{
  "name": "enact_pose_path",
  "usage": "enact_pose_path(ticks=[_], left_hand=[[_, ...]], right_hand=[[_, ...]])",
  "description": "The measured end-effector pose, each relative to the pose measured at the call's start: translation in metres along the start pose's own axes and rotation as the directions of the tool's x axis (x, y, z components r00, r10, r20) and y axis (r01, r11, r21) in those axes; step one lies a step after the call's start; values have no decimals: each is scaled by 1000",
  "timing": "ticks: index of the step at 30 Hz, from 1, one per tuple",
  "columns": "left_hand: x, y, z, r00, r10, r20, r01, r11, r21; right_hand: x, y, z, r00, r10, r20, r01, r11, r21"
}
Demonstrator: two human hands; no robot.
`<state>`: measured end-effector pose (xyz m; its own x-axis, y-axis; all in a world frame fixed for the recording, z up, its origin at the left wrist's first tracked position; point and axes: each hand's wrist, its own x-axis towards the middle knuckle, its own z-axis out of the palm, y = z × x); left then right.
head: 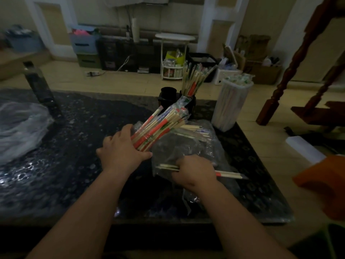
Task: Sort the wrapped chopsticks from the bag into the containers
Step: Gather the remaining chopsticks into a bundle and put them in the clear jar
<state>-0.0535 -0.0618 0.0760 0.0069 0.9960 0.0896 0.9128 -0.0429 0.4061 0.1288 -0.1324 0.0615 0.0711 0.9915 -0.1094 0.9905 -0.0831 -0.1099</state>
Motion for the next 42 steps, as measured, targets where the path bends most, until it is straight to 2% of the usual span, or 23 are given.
enact_pose_path(ticks=[9,17,22,26,27,30,34,38,40,42], left_hand=[[-17,-16,-6,1000,-11,-1,11,999,32],[-15,-20,-4,999,-42,-15,43,998,48],[-18,-16,-1,1000,-16,-6,17,998,60],[-19,-14,-1,1000,1,-9,0,997,79],[-19,-14,-1,1000,4,-16,-2,996,90],[-18,-15,-2,1000,10,-19,-8,994,113],[-16,-17,1,999,40,-6,-38,987,157],[-13,-15,3,999,46,-5,-44,980,194],[-12,-16,4,999,44,-5,-42,979,198],[-11,-16,5,999,45,-7,-42,980,193]], right_hand=[[-19,-9,-34,979,-158,-129,157,987,-17],[-28,-13,-49,912,-235,-336,234,971,-44],[-27,-9,-53,829,-296,-474,286,954,-96],[-16,1,-45,654,-336,-678,346,930,-128],[-14,3,-43,629,-335,-702,342,930,-138],[-12,6,-42,600,-300,-742,304,943,-136],[-9,5,-43,599,-223,-769,317,948,-28],[-3,3,-37,593,-86,-801,319,938,136],[-1,3,-35,591,-18,-806,432,852,298],[-1,1,-37,600,77,-796,560,670,487]])
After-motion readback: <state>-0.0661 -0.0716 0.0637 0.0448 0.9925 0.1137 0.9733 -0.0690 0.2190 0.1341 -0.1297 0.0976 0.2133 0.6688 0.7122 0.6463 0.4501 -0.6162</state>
